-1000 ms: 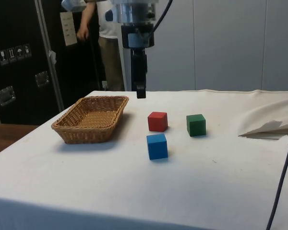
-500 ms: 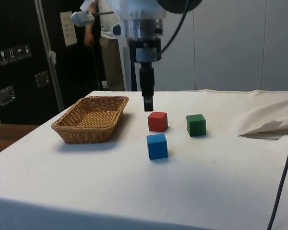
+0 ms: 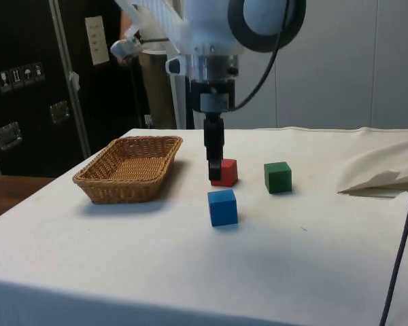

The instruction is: Pick up the blue cube and place it into the basket.

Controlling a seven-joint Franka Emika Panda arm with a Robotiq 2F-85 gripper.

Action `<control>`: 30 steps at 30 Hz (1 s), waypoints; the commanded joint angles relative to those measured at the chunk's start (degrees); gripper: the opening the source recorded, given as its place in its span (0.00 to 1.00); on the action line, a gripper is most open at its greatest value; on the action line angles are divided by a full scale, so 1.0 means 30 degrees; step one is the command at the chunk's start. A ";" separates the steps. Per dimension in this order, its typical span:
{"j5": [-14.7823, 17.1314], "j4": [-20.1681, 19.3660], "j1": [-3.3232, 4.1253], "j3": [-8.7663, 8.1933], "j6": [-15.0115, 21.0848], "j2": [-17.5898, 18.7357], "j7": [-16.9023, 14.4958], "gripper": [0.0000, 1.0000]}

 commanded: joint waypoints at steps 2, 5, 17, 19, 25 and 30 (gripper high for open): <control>0.0000 -0.0019 0.0000 0.0000 0.0134 0.0115 -0.0019 1.00; 0.0057 -0.0115 0.0000 0.0019 0.0859 0.0497 -0.0134 1.00; 0.0095 -0.0115 -0.0019 0.0057 0.2655 0.2235 -0.0420 1.00; 0.0095 -0.0095 -0.0038 0.0057 0.2712 0.2330 -0.0439 1.00; 0.0095 -0.0038 -0.0038 0.0076 0.3094 0.2960 -0.0573 1.00; 0.0115 -0.0019 -0.0057 0.0076 0.3323 0.3361 -0.0668 1.00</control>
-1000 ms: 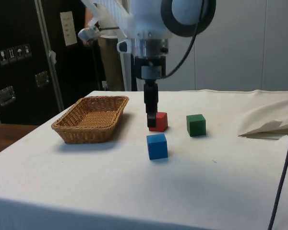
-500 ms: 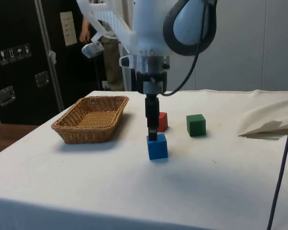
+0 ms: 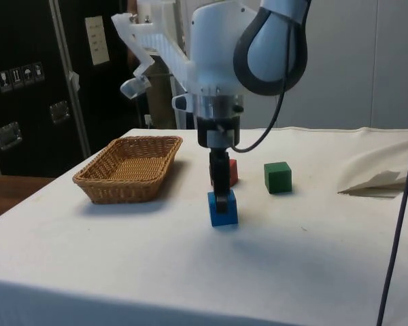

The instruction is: Pick up the blue cube and place it into the basket.

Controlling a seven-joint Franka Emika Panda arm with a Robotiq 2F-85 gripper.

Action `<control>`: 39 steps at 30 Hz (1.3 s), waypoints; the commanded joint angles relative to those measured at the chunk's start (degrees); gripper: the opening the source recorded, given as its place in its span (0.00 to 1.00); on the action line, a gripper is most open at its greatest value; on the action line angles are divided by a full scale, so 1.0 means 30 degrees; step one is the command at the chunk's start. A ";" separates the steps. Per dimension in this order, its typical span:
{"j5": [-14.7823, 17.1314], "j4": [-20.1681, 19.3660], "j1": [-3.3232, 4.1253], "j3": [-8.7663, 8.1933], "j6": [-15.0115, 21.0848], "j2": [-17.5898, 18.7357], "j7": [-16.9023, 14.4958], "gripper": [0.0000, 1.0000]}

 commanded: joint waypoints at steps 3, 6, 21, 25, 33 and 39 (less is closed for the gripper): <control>0.0076 0.0057 -0.0057 0.0076 0.0439 0.0439 -0.0172 1.00; 0.0038 0.0095 -0.0038 0.0057 0.0535 0.0630 -0.0191 1.00; -0.0115 0.0286 0.0038 -0.0095 0.1432 0.1795 -0.0306 1.00; -0.0095 0.0286 0.0038 -0.0057 0.1394 0.1776 -0.0306 1.00; -0.0057 0.0267 0.0019 -0.0038 0.1375 0.1757 -0.0306 1.00; -0.0057 0.0248 0.0019 -0.0038 0.1375 0.1738 -0.0306 0.58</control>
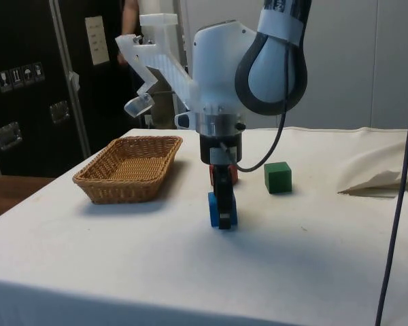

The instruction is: Pick up the blue cube and place it into the basket.

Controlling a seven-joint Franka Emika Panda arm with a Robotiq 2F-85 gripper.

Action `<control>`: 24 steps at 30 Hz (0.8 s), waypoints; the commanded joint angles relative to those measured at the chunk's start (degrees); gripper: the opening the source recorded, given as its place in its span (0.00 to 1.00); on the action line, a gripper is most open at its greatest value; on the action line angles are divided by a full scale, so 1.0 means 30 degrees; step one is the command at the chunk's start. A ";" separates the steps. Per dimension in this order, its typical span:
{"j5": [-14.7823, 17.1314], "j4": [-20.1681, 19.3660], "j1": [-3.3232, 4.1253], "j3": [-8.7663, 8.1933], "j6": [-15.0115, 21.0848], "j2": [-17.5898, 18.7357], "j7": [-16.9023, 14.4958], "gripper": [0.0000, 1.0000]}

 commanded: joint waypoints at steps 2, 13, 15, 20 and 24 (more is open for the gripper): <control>-0.0019 -0.0038 0.0019 -0.0019 0.0134 -0.0019 0.0000 0.40; -0.0019 -0.0057 0.0019 0.0000 0.0153 -0.0038 0.0000 0.01; 0.0000 -0.0076 0.0000 0.0019 -0.0038 -0.0229 0.0019 0.01; 0.0000 -0.0038 0.0000 0.0019 -0.0325 -0.0649 0.0000 0.01; 0.0134 -0.0229 -0.0038 0.0115 -0.1509 -0.2005 0.0000 0.01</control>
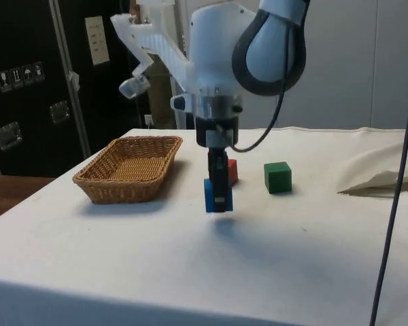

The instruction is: Pick up the blue cube and place it into the basket.

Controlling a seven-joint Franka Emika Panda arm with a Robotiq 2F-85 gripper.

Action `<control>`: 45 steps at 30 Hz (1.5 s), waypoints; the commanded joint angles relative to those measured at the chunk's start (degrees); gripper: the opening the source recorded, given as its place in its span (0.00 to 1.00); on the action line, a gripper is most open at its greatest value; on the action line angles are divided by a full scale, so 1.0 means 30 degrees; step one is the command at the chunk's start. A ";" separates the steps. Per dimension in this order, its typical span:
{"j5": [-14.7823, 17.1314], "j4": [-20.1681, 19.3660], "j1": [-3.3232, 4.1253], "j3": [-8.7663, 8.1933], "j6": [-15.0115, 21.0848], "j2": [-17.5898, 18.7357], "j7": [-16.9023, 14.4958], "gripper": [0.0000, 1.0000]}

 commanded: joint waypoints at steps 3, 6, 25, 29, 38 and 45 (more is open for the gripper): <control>0.0134 -0.0076 -0.0019 0.0076 -0.0688 -0.0745 0.0000 0.01; 0.0000 -0.0057 0.0000 0.0019 -0.0974 -0.1031 0.0019 0.01; 0.0000 0.0535 -0.0019 -0.0229 -0.4087 -0.3896 -0.0115 0.01; -0.0248 0.1184 -0.0115 -0.0439 -0.5157 -0.4316 -0.0191 0.01; -0.0286 0.2464 -0.0172 -0.0879 -0.6226 -0.4144 -0.0592 0.01; -0.0172 0.3724 -0.0210 -0.1356 -0.6952 -0.3591 -0.1108 0.01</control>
